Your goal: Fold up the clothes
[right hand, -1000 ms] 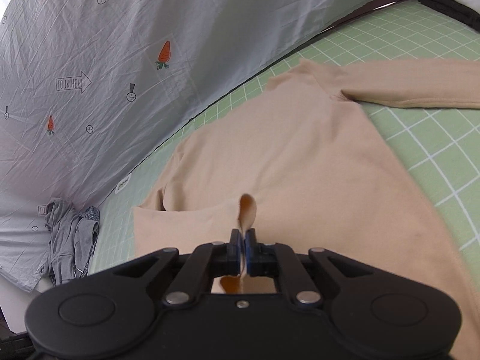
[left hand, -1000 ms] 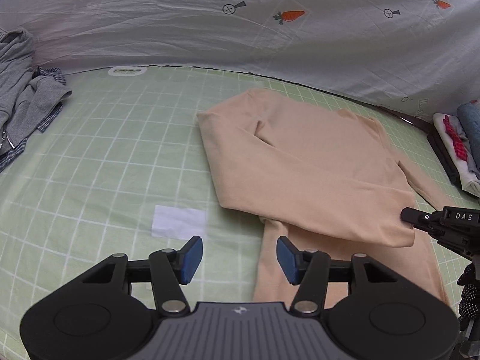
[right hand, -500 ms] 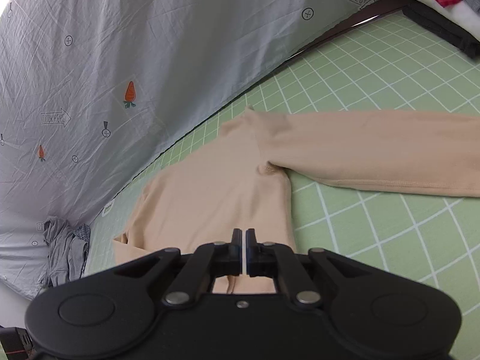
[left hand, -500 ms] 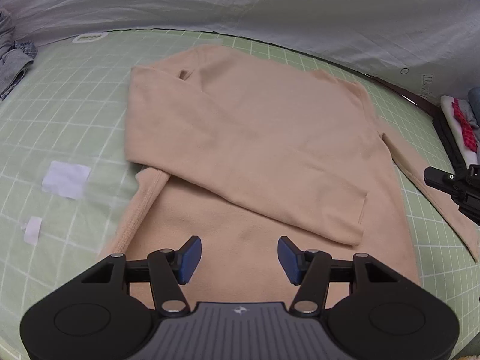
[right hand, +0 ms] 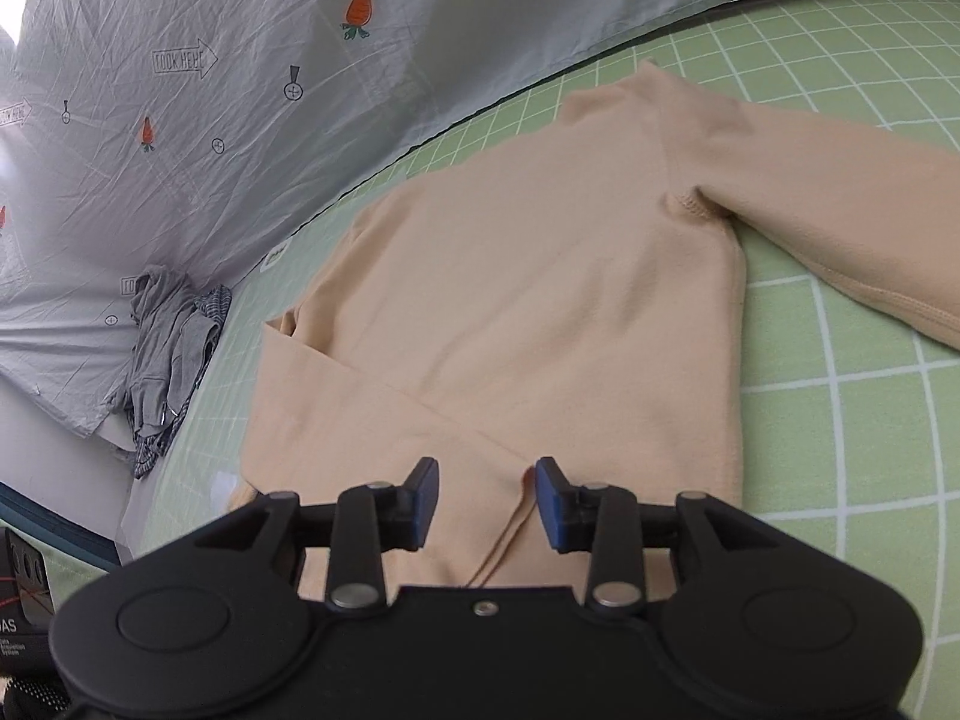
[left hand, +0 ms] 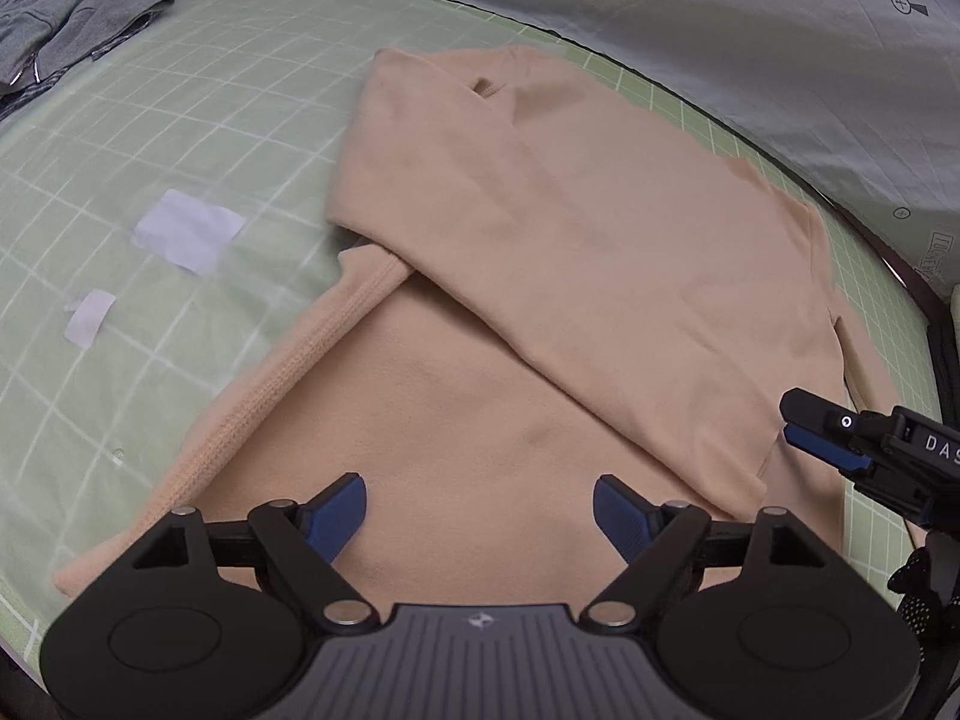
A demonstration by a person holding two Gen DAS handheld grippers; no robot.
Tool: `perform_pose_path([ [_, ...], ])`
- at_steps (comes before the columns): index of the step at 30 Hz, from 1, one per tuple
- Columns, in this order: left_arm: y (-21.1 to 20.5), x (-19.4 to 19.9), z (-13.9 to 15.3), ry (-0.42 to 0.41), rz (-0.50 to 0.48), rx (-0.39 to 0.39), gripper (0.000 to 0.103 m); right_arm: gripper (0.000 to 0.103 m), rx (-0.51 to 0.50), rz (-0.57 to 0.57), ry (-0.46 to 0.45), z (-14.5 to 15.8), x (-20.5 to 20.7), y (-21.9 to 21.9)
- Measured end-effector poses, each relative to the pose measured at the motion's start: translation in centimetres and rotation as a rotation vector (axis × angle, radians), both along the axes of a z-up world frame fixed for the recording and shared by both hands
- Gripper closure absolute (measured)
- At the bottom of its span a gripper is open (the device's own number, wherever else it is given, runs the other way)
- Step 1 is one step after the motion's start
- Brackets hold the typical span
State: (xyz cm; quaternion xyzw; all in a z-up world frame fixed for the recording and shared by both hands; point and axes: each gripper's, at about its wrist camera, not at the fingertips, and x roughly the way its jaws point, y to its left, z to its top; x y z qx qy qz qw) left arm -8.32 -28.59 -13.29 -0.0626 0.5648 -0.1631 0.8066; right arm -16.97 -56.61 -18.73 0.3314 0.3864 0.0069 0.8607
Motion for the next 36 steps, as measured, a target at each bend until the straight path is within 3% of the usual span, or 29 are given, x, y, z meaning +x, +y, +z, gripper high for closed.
perform_pose_path([
  [2,-0.3,0.6,-0.2,0.031,0.007,-0.018,0.002,0.067,-0.044,-0.002,0.007,-0.1,0.2,0.4],
  [4,-0.7,1.1,-0.3,0.049,0.001,-0.014,0.000,0.064,-0.090,0.011,-0.009,0.1,0.3,0.9],
  [8,-2.3,1.5,-0.4,0.035,-0.054,0.072,0.000,0.055,-0.247,0.099,-0.027,0.7,1.1,2.8],
  [11,-3.8,1.3,-0.7,0.012,-0.108,0.162,0.000,0.055,-0.376,0.188,-0.028,1.0,1.4,4.4],
  [12,-4.4,1.2,-0.8,0.002,-0.129,0.196,0.000,0.058,-0.409,0.221,-0.030,1.0,1.5,4.7],
  [14,-5.4,0.8,-1.2,-0.018,-0.166,0.264,0.000,0.084,-0.459,0.271,-0.030,1.1,1.5,5.2],
  [16,-6.1,0.6,-1.4,-0.032,-0.176,0.302,0.000,0.094,-0.490,0.309,-0.028,1.3,1.5,5.3],
  [19,-6.2,1.0,-1.4,-0.031,-0.138,0.299,0.000,0.098,-0.456,0.323,-0.035,1.6,1.4,4.3],
  [24,-6.3,1.2,-1.3,-0.025,-0.095,0.302,0.000,0.099,-0.401,0.266,-0.067,2.3,1.1,2.4],
  [36,-7.0,2.0,-1.4,0.008,-0.060,0.313,0.000,0.099,-0.539,0.036,-0.160,5.6,1.1,-4.3],
])
